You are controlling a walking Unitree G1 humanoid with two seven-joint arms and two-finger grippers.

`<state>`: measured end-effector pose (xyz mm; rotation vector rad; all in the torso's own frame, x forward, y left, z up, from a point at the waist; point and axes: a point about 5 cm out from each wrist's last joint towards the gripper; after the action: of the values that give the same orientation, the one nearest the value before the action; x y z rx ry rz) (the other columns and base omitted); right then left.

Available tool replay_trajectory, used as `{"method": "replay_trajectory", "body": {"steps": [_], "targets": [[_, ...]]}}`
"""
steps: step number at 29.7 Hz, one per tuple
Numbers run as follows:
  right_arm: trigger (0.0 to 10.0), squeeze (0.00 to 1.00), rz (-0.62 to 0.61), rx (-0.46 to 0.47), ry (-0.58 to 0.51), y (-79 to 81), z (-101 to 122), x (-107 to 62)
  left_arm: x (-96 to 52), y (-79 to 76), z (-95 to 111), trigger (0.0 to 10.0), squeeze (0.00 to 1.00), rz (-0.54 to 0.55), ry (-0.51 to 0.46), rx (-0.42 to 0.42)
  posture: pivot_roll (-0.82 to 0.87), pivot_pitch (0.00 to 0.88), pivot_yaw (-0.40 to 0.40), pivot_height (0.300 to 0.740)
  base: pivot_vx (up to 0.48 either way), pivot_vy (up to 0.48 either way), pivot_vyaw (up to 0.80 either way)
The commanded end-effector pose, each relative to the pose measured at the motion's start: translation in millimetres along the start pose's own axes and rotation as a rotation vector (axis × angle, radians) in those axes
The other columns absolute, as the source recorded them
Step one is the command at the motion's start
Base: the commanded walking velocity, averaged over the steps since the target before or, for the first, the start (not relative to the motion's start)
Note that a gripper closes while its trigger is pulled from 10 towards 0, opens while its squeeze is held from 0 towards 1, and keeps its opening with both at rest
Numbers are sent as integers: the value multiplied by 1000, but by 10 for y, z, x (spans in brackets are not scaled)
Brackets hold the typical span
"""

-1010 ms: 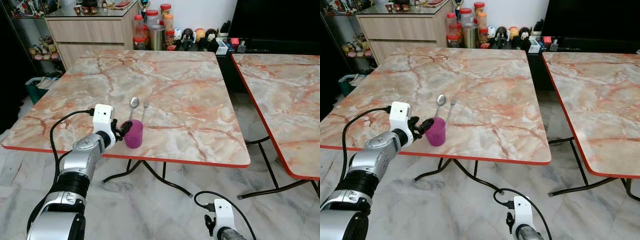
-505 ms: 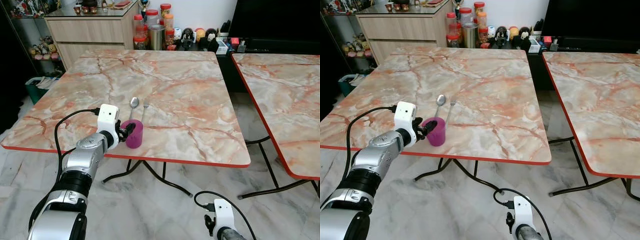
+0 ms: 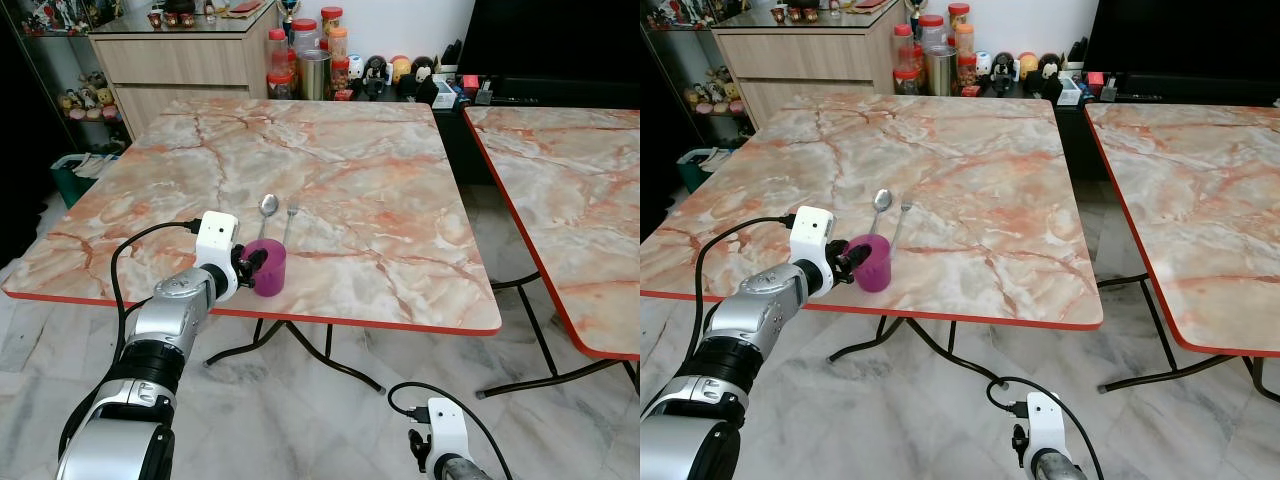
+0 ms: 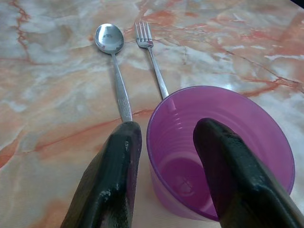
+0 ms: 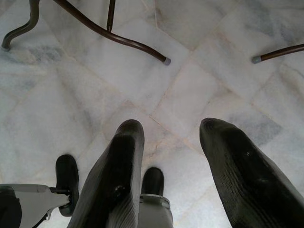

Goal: Setting the table

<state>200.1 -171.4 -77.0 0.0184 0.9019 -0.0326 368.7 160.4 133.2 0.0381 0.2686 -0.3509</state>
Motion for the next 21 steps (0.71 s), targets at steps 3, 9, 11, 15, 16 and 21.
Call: {"method": "replay_trajectory", "body": {"steps": [3,9,11,15,16,21], "targets": [[10000,0,-2,4,3,-6,-1,0,21,-21,32,0,0,-3,7,4,-18,0,9,740,0,0,0],[10000,0,-2,4,3,-6,2,1,22,-22,42,0,0,-4,2,3,-19,0,9,740,0,0,0],[10000,0,-2,3,3,-5,4,1,22,-23,46,0,0,-6,1,4,-17,0,8,740,0,0,0],[10000,0,-1,3,2,-5,8,2,20,-22,51,0,0,-8,-1,6,-17,0,8,740,0,0,0],[10000,0,-1,3,2,-5,9,2,20,-23,52,0,0,-8,-1,5,-17,0,7,740,0,0,0],[10000,0,-1,4,1,-4,12,3,12,-16,55,0,0,-1,-10,1,-19,0,8,740,0,0,0]]}}
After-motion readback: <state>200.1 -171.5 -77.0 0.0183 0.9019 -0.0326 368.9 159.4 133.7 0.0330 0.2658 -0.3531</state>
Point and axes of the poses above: a point about 5 cm out from each wrist's last joint towards the gripper, its own x axis pointing out of the wrist towards the gripper, its own z axis along the axis of the wrist's last joint, y = z × x, and after that the axes turned 2 degrees about x, right-handed
